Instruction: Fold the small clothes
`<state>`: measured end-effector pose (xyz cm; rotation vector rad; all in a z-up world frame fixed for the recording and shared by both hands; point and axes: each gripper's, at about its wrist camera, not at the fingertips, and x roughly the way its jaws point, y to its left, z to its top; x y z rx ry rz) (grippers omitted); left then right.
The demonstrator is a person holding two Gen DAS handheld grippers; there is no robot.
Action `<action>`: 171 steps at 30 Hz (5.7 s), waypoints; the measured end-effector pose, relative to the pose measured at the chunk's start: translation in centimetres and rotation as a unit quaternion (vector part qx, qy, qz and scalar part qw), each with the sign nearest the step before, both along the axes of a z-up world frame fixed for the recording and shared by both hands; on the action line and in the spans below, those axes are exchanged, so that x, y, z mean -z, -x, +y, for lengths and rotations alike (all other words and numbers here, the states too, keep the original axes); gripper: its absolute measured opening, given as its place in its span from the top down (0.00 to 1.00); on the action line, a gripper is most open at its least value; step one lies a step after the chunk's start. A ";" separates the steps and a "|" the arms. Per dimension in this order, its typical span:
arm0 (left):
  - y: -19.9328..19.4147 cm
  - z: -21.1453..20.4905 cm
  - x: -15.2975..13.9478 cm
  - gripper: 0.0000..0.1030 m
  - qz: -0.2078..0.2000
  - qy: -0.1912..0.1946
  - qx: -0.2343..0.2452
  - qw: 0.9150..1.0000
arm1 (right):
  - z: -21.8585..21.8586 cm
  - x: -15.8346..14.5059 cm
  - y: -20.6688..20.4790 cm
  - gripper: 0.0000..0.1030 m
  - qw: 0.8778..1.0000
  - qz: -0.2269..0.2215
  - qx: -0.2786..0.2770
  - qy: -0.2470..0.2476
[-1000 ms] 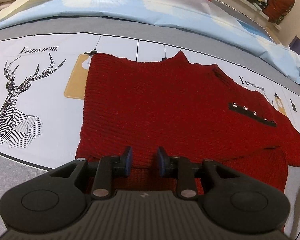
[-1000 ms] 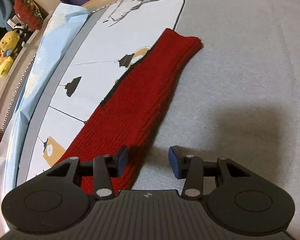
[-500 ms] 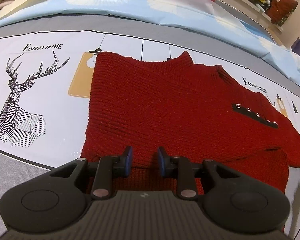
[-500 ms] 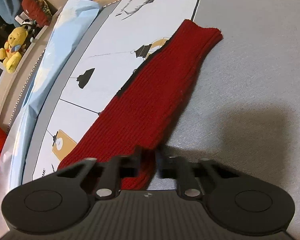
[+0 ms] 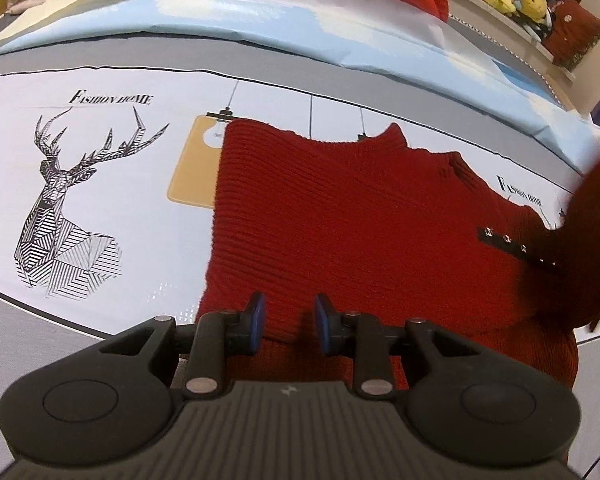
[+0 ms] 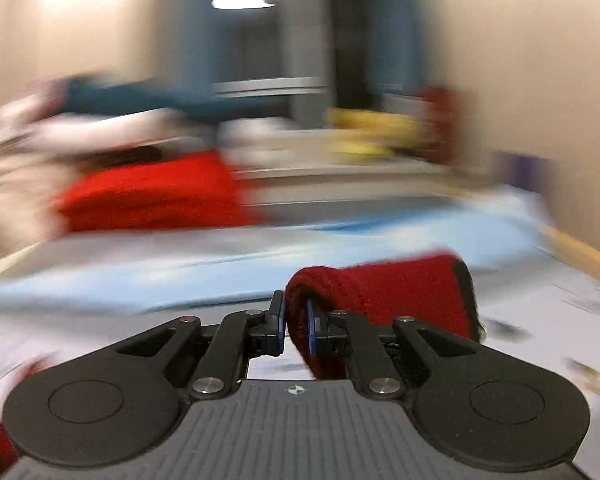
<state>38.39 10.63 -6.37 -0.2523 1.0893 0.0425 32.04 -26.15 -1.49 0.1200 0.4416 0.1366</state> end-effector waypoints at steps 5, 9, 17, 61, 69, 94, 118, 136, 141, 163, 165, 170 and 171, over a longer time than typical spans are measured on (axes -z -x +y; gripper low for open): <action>-0.1 0.5 -0.1 0.72 0.000 0.006 -0.007 1.000 | 10.4 5.2 1.7 0.89 0.955 0.176 -0.237 0.014; -0.2 0.7 -0.2 0.72 0.000 0.012 -0.010 1.000 | 10.4 7.2 1.2 0.80 0.937 0.258 -0.234 -0.009; -0.1 -1.9 -0.8 0.72 -0.037 0.044 0.031 0.998 | 2.7 5.3 -2.0 0.62 0.949 0.246 -0.053 -0.190; 0.9 -0.4 -0.3 0.89 -0.134 0.081 -0.122 0.980 | -5.3 11.7 -1.3 0.86 0.853 0.368 0.213 -0.303; 0.5 1.1 -0.7 0.83 -0.159 0.110 -0.124 0.973 | -6.8 8.6 0.9 0.87 0.868 0.239 0.285 -0.329; -2.1 -1.4 2.8 0.76 -0.030 -0.011 -0.052 0.998 | -4.9 9.7 -3.0 0.48 0.903 0.318 0.188 -0.217; 23.7 -0.8 -12.1 0.74 -0.220 -0.104 0.065 0.968 | -12.2 -12.4 16.5 0.48 0.967 0.108 0.129 -0.191; 34.2 4.6 1.1 0.74 -0.067 -0.040 -0.034 0.996 | -13.2 5.9 27.5 0.49 0.915 0.346 0.160 -0.131; 34.4 7.1 3.2 0.66 -0.008 0.014 -0.077 0.997 | -12.0 7.6 27.3 0.49 0.907 0.372 0.163 -0.112; 34.7 5.2 2.8 0.89 -0.043 0.019 -0.012 0.999 | -11.2 8.1 27.3 0.85 0.923 0.347 0.131 -0.101; 34.6 5.5 3.1 0.87 -0.034 0.029 -0.016 0.999 | -11.6 7.7 27.4 0.84 0.924 0.338 0.136 -0.115; 33.8 6.2 5.5 0.80 0.021 0.049 -0.039 0.998 | -11.1 9.5 27.3 0.73 0.905 0.389 0.143 -0.098; 33.7 6.1 5.4 0.80 0.020 0.047 -0.037 0.998 | -10.9 9.6 27.3 0.73 0.904 0.393 0.141 -0.092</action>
